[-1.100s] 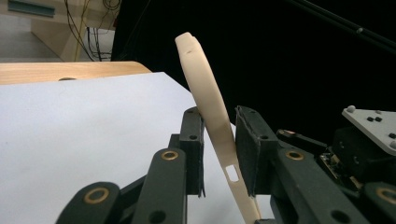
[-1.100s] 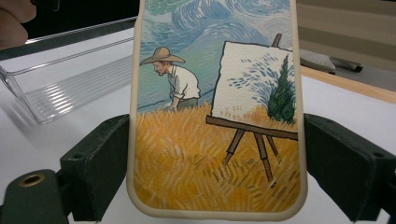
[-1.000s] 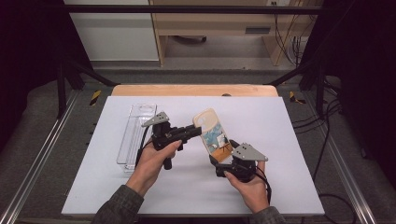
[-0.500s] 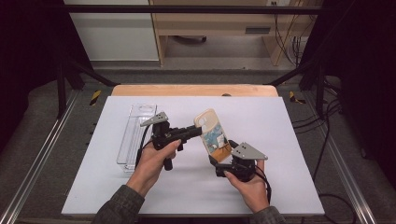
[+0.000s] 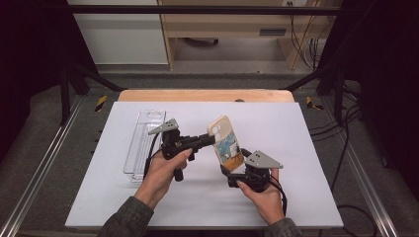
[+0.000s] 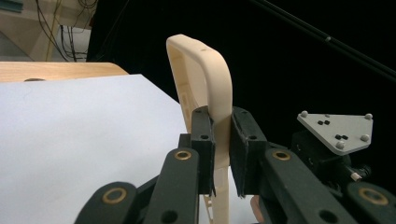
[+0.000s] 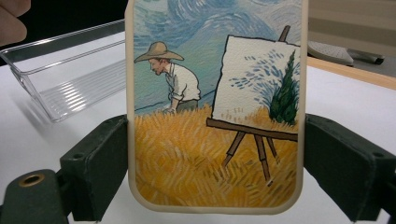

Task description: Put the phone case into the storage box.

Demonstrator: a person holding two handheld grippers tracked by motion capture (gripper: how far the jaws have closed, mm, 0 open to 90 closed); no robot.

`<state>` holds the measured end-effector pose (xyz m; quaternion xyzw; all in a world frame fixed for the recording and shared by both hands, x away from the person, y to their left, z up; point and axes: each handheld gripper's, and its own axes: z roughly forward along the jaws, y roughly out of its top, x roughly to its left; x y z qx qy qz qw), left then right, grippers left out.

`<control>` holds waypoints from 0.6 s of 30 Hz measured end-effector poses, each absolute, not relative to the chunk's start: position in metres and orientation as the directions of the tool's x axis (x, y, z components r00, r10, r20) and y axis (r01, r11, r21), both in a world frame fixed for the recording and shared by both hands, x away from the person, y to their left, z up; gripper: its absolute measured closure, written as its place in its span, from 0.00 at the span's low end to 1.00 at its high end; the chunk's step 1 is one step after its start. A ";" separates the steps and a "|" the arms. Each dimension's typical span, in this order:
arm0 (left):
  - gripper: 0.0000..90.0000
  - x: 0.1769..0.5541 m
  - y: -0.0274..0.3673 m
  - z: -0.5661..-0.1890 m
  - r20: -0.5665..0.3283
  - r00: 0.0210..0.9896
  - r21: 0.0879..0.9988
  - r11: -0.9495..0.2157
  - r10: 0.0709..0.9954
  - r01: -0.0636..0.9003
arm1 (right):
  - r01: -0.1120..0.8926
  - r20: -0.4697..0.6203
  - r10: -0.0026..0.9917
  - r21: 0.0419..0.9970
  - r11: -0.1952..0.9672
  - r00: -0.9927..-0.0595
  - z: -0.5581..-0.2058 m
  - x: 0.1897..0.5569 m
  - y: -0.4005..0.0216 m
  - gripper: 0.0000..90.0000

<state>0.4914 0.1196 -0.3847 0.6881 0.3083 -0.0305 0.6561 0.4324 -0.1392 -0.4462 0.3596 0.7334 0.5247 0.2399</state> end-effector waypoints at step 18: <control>0.89 0.490 0.118 -0.383 -0.431 0.827 0.894 0.047 0.361 0.446 | 0.276 0.035 0.771 0.943 0.184 -0.636 -0.446 0.433 -0.140 0.13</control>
